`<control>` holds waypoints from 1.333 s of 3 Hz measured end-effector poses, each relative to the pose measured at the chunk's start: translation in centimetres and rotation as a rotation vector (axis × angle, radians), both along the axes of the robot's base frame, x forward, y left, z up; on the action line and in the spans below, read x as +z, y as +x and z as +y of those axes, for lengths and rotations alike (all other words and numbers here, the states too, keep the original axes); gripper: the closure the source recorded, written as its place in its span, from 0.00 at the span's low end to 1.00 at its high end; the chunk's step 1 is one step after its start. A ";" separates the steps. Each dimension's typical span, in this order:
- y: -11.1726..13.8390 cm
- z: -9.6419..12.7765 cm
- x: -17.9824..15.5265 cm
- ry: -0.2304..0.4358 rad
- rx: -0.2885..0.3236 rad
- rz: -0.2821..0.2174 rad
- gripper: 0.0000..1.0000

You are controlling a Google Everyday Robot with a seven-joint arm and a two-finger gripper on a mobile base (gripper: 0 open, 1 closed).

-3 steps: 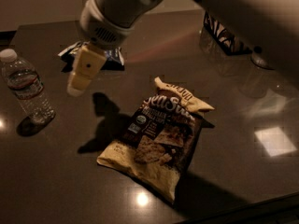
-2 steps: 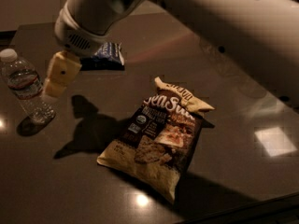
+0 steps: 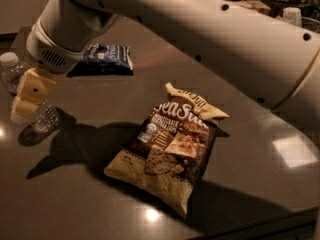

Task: Pick water bottle

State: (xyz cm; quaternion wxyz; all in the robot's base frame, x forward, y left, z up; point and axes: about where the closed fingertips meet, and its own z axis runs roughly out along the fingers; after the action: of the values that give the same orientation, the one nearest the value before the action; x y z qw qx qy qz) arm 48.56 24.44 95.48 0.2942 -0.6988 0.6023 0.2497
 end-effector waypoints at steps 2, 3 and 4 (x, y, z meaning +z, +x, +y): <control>-0.4 2.6 0.0 0.040 0.040 0.025 0.41; 0.5 2.3 0.9 0.072 0.038 0.055 0.65; 1.7 0.6 3.0 0.094 0.039 0.075 0.87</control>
Offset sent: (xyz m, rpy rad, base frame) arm 0.0015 0.0335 -0.0008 0.0579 0.0496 0.0456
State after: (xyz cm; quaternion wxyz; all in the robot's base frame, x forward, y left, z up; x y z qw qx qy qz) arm 50.27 25.08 98.45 0.2990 -0.6858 0.5870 0.3094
